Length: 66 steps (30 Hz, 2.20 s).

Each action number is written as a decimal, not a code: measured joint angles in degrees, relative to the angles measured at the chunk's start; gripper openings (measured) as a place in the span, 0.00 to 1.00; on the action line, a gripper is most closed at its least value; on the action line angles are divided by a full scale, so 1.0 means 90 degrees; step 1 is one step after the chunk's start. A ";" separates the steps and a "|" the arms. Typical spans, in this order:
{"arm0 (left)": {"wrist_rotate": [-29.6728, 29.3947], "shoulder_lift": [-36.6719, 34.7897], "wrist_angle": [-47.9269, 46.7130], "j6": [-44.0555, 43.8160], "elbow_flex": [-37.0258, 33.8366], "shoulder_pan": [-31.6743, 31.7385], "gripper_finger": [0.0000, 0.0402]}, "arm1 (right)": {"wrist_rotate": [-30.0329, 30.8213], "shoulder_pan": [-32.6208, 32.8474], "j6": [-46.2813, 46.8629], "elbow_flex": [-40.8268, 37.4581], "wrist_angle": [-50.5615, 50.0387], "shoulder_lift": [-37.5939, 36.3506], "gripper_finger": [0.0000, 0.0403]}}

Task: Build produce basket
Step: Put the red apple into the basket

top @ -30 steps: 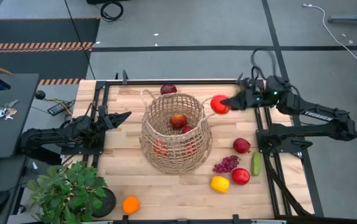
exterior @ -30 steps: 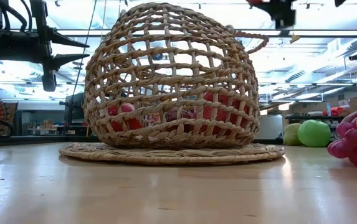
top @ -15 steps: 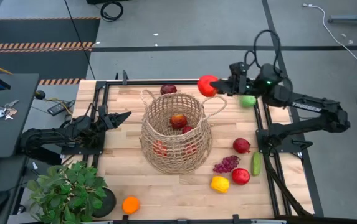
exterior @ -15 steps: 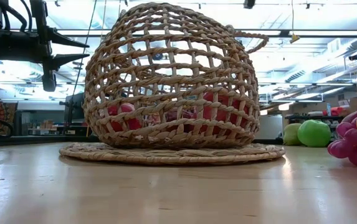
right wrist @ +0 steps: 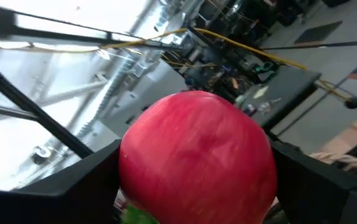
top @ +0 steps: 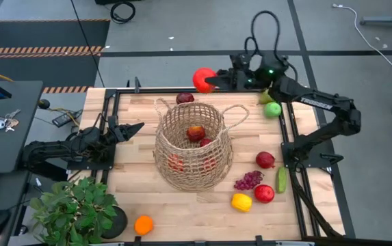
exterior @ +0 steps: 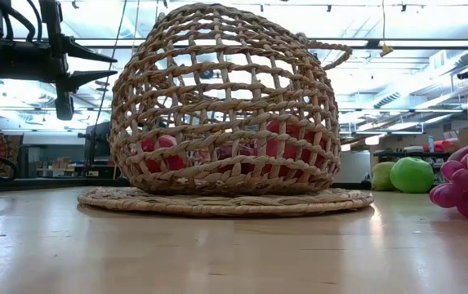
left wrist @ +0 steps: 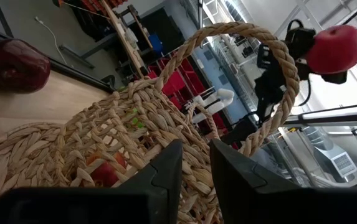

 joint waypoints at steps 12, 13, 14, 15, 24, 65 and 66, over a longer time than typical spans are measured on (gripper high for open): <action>-0.0002 0.0000 0.0000 -0.0001 -0.0001 0.0001 0.23 | 0.1134 0.0198 -0.0192 0.0341 -0.0276 0.0769 0.92; -0.0001 0.0000 0.0000 0.0000 0.0001 0.0000 0.22 | 0.1241 0.0247 -0.0192 0.0341 -0.0277 0.0818 0.92; -0.0002 0.0000 0.0000 0.0000 -0.0002 -0.0001 0.22 | 0.1342 0.0300 -0.0190 0.0341 -0.0260 0.0872 0.92; 0.0000 0.0000 0.0000 0.0000 0.0001 0.0002 0.22 | 0.1432 0.0360 -0.0190 0.0341 -0.0224 0.0927 0.92; -0.0002 -0.0002 0.0000 -0.0002 0.0001 -0.0001 0.22 | 0.2074 0.0867 -0.0010 0.0341 0.0501 0.1474 0.92; -0.0002 -0.0002 0.0004 -0.0002 -0.0002 0.0002 0.22 | 0.3217 0.1714 -0.0199 0.0665 -0.0337 0.1811 0.92; -0.0002 -0.0002 0.0004 0.0000 -0.0002 0.0000 0.22 | 0.3232 0.1742 -0.0247 0.0833 -0.0565 0.1811 0.92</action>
